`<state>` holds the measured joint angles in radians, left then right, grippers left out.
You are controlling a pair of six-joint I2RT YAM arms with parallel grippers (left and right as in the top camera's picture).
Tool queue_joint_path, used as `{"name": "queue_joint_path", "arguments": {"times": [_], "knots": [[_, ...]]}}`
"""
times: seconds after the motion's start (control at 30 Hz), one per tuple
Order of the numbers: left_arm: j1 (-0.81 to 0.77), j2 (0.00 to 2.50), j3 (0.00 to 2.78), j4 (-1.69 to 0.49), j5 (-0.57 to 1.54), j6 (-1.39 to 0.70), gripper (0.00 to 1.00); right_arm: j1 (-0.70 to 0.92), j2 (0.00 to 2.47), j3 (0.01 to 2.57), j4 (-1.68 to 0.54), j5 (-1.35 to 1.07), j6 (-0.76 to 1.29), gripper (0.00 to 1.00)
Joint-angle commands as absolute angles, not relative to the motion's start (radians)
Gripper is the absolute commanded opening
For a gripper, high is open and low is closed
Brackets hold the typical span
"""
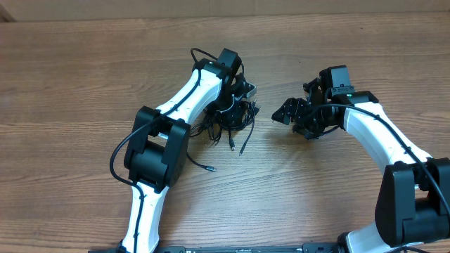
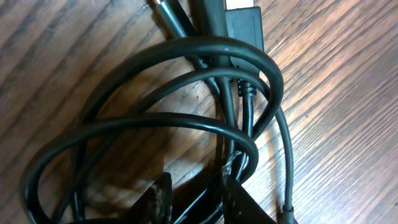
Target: Untangle cables
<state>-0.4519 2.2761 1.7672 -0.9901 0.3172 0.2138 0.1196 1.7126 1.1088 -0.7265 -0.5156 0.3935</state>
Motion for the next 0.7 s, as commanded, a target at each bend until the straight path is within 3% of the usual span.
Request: {"name": "queue_joint_path", "arguments": {"times": [0.0, 0.67], "knots": [[-0.464, 2.269, 1.732, -0.985, 0.315, 0.241, 0.27, 0.125, 1.718, 1.118, -0.722, -0.506, 0.400, 0.75], [-0.446, 2.263, 1.822, -1.087, 0.407, 0.320, 0.30, 0.125, 1.718, 1.118, -0.722, -0.506, 0.400, 0.76]]}}
